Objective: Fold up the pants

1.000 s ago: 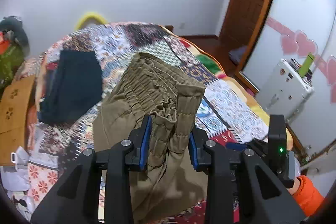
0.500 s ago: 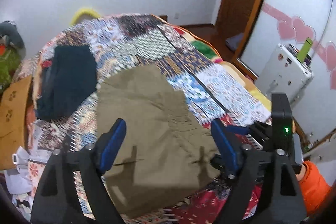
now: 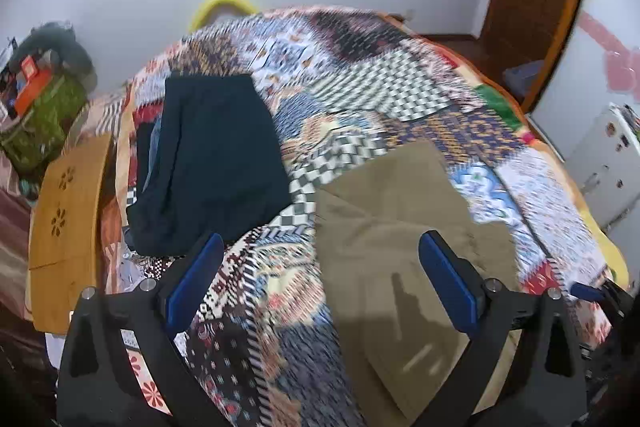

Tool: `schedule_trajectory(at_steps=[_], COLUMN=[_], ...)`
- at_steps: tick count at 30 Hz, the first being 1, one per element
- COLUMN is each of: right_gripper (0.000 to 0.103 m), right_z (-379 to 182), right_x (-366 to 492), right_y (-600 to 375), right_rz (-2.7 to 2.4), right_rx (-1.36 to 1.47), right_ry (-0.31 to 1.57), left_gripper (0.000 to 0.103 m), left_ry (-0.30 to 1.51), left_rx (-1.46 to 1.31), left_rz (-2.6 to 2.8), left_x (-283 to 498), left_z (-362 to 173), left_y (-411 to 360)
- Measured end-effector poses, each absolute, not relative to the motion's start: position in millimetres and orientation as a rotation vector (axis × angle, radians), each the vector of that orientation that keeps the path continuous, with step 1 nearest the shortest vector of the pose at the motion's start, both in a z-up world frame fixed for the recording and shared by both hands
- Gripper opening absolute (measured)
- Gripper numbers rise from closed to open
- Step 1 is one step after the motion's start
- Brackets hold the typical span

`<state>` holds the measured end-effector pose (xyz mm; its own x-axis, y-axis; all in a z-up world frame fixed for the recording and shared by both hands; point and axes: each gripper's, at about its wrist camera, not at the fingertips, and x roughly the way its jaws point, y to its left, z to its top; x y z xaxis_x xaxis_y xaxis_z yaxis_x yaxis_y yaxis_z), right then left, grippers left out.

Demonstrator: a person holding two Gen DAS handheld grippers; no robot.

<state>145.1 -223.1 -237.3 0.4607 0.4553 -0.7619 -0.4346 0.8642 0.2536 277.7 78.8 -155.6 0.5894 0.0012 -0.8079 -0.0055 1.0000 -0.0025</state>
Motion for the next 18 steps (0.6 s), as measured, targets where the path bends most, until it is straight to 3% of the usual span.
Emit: schedule_trajectory(at_steps=[9,18], right_gripper=[0.089,0.089], right_z=[-233,-229], right_x=[155,160], right_y=[-246,-252], right_rz=[0.479,0.461], right_rx=[0.066,0.089], right_ry=[0.939,0.930], left_gripper=[0.099,0.100], left_ry=[1.075,1.134], left_rx=[0.012,0.358], left_rz=[0.019,0.089], left_x=[353,365], left_z=[-215,-275], left_y=[77,51])
